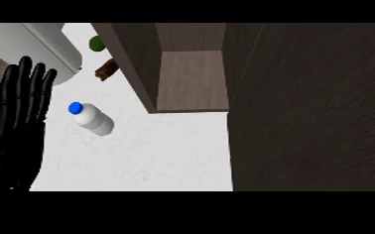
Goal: Pick up the bottled water, place it into the cabinet and close the cabinet
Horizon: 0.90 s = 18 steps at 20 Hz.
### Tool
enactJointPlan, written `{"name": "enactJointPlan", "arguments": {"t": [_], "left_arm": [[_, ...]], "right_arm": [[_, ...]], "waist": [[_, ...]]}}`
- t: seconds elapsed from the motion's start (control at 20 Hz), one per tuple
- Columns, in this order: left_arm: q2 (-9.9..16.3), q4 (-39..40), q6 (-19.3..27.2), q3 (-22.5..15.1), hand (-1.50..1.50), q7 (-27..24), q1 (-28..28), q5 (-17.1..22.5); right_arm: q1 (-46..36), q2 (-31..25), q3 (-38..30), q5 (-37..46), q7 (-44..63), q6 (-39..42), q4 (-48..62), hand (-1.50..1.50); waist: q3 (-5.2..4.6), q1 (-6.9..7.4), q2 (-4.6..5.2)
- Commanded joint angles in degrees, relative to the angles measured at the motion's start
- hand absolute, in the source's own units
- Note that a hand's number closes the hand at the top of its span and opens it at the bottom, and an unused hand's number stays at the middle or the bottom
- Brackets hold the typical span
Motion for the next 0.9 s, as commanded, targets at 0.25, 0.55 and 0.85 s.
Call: {"name": "enactJointPlan", "arguments": {"t": [0.25, 0.55, 0.85], "left_arm": [[7.7, 4.1, -20.0, 2.7, -1.5, -4.5, -4.8, 21.5], [6.6, 8.7, -19.4, 2.9, -1.5, 13.1, 8.0, 34.6], [12.8, 12.7, -22.0, 12.2, -1.5, 19.4, 3.2, 46.3]], "right_arm": [[5.9, -0.9, 3.5, -1.2, -2.6, 4.3, -8.5, -1.5], [13.6, 3.7, 5.8, -18.6, 10.2, 6.0, -8.4, -1.5], [21.1, 5.0, 9.8, -17.5, 8.0, 7.2, -12.2, -1.5]], "waist": [[-0.78, -0.27, 1.89], [-0.65, 0.93, 1.75], [-0.62, 0.82, 1.91]]}}
